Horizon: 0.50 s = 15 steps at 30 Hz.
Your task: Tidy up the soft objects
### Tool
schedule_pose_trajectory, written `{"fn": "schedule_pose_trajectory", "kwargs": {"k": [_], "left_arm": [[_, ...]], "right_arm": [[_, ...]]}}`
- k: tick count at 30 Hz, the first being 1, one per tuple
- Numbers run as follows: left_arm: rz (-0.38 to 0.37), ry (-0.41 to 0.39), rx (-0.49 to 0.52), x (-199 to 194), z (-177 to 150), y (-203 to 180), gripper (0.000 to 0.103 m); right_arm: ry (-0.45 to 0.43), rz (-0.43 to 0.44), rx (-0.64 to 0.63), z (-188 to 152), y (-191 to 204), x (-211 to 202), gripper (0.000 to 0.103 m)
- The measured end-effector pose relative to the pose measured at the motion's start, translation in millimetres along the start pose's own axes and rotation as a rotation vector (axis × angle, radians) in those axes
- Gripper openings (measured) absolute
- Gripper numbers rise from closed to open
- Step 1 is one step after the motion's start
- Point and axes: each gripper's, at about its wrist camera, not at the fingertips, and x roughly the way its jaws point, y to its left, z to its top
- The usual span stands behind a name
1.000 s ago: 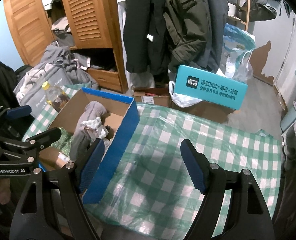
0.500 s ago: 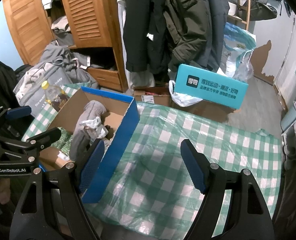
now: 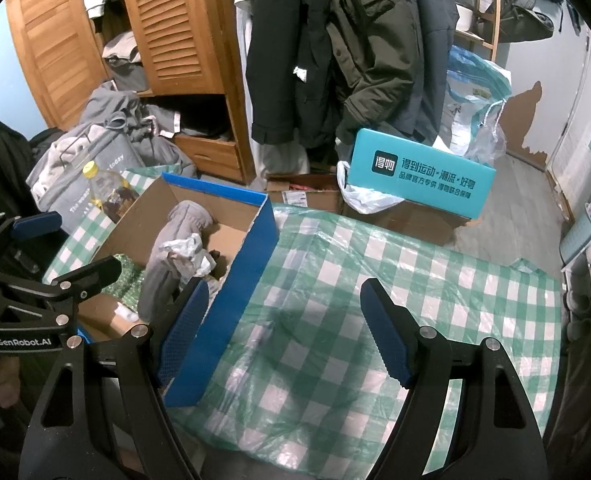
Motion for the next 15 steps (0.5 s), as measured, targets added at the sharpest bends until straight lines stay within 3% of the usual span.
{"fn": "schedule_pose_trajectory", "kwargs": {"k": [15], "left_arm": [[0.001,-0.001,-0.002,-0.1,1.0,-2.2,0.102]], "right_arm": [[0.001,0.0,0.0,-0.4,-0.4,0.1,0.078]]}}
